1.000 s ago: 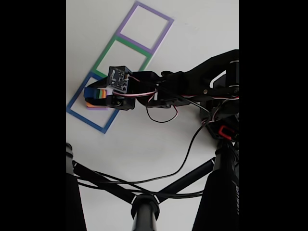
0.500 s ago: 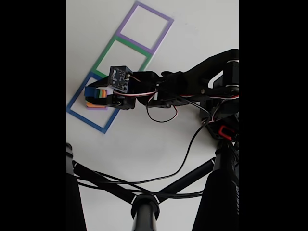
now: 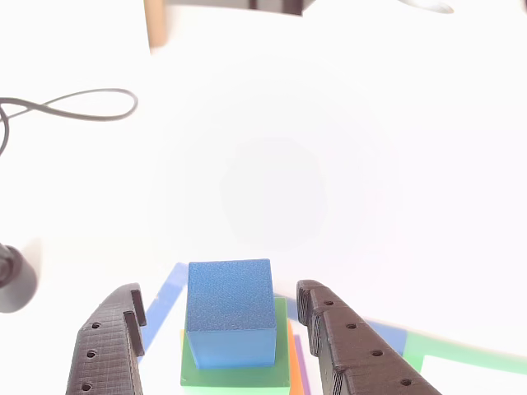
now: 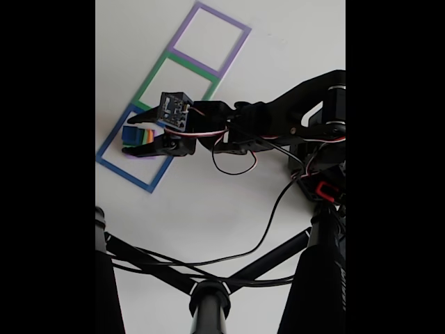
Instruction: Tower of hanoi
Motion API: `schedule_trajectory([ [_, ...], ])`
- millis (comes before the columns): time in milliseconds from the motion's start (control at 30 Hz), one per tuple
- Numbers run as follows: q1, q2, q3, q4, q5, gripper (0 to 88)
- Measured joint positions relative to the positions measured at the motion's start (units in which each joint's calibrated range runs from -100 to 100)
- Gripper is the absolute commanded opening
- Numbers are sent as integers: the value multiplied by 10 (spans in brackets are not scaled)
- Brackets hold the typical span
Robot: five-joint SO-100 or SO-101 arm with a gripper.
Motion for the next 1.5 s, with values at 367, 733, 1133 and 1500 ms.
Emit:
schedule_trajectory([
  [367, 11, -61, -1, 55, 0, 218],
  [733, 14, -209, -151, 384, 0, 199],
  [1133, 7, -270, -461, 848, -4, 1],
  [1500, 43, -295, -542, 998, -4, 1],
])
